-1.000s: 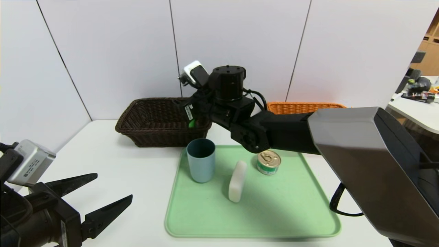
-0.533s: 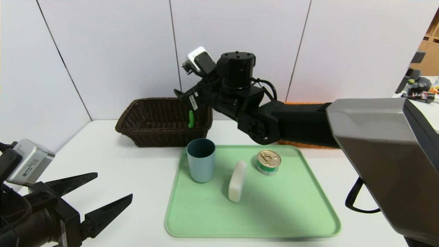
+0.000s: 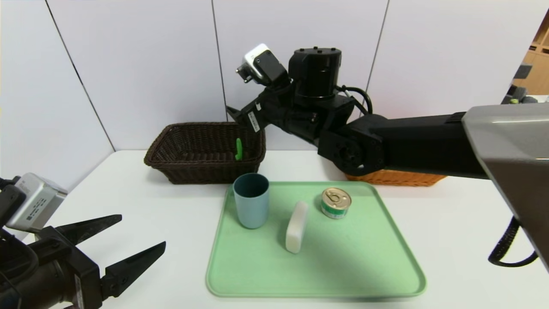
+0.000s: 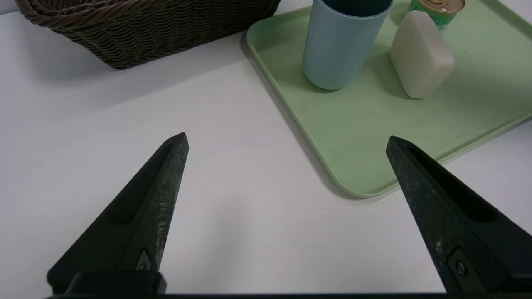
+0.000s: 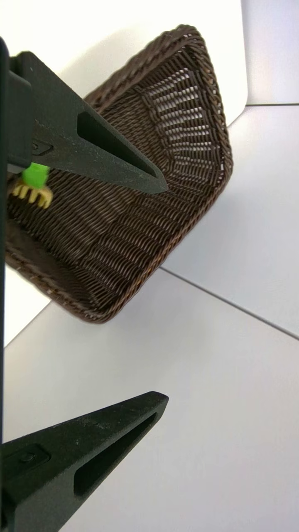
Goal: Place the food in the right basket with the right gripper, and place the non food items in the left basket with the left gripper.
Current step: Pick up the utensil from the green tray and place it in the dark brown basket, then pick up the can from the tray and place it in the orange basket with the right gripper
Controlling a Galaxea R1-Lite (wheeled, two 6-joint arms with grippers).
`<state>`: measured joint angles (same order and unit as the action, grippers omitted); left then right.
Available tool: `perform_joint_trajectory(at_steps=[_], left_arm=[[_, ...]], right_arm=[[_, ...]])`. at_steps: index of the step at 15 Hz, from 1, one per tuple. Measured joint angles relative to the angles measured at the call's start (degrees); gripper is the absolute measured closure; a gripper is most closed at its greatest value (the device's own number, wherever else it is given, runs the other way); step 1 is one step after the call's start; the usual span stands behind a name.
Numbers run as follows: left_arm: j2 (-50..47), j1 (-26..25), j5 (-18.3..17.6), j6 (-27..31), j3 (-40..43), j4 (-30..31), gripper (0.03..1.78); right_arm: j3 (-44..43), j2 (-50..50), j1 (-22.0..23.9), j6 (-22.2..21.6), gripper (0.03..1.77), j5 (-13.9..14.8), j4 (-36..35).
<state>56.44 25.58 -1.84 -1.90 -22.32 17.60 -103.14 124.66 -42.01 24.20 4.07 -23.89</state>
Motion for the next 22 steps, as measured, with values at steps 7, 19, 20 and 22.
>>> perform_joint_trajectory(at_steps=[7, 19, 20, 22], left_arm=[[-0.18, 0.00, -0.02, -0.10, 0.41, 0.04, 0.12], [-0.35, 0.00, -0.02, -0.27, 0.68, 2.07, 0.12], [-0.35, 0.00, -0.02, -0.30, 0.72, 2.07, 0.12], [-0.33, 0.00, -0.05, -0.40, 0.80, 2.05, 0.12]], right_arm=[[16.57, -13.17, 0.39, 4.90, 0.11, 0.00, -0.46], [39.91, -30.70, 1.35, 7.52, 0.11, 1.93, -0.59], [42.23, -32.33, 1.85, 7.08, 0.11, 2.23, -0.63], [46.90, -35.66, 3.10, 6.10, 0.11, 2.51, -1.02]])
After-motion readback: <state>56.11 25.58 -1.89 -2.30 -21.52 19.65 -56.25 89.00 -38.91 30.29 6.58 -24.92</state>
